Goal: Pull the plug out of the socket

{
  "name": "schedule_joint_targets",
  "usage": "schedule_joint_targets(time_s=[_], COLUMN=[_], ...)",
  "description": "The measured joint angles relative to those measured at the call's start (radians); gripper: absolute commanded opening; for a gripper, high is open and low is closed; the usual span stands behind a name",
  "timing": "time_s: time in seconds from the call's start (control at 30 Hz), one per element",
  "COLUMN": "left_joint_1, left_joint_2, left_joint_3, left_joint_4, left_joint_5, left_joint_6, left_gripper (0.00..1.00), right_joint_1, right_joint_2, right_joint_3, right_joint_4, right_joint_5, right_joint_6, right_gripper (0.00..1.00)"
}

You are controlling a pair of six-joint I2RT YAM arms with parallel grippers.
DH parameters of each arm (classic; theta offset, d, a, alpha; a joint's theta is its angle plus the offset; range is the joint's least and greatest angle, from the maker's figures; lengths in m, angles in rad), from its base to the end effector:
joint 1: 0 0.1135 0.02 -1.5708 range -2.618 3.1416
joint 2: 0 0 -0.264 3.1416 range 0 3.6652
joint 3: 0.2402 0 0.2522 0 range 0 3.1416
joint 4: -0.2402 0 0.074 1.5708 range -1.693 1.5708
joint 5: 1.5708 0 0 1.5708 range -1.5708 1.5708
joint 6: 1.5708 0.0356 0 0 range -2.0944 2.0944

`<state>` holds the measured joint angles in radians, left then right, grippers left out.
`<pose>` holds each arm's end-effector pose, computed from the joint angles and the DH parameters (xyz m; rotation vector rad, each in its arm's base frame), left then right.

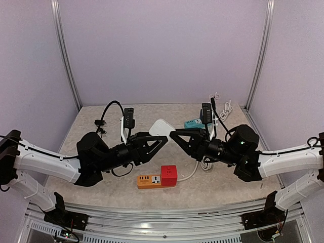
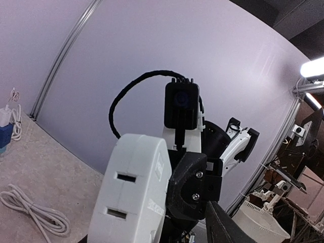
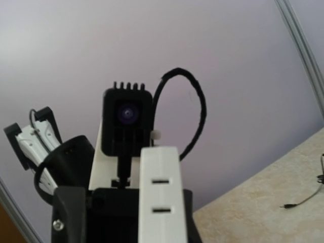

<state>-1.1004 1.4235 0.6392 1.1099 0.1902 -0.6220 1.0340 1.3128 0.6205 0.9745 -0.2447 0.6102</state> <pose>0.1301 -0.2707 0.2789 0.5173 1.3285 -1.5814 0.1377 0.2483 0.2888 -0.5371 1.3679 1.5356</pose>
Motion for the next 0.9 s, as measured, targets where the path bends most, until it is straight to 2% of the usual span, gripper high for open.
schedule_joint_targets(time_s=[0.13,0.33,0.53,0.77,0.9], left_joint_1=[0.001,0.007,0.017,0.027,0.03], left_joint_2=[-0.024,-0.028,-0.028,-0.04,-0.043], left_joint_3=[-0.033,-0.039,-0.039,-0.061,-0.066], left_joint_4=[-0.005,-0.013,-0.018,0.004,0.008], left_joint_5=[-0.035,-0.044,-0.041,-0.006,0.009], left_joint_6=[-0.007,-0.01,-0.01,-0.027,-0.029], left_gripper=[0.49,0.34,0.26,0.12,0.13], right_joint_1=[0.0,0.0,0.0,0.0,0.004], right_joint_2=[-0.019,-0.019,-0.015,-0.011,-0.011], right_joint_3=[0.0,0.0,0.0,0.0,0.002], right_joint_4=[-0.047,-0.05,-0.037,-0.033,-0.035], right_joint_5=[0.014,0.014,0.007,-0.016,-0.021], right_joint_6=[-0.021,-0.024,-0.02,-0.003,0.008], right_gripper=[0.0,0.0,0.0,0.0,0.0])
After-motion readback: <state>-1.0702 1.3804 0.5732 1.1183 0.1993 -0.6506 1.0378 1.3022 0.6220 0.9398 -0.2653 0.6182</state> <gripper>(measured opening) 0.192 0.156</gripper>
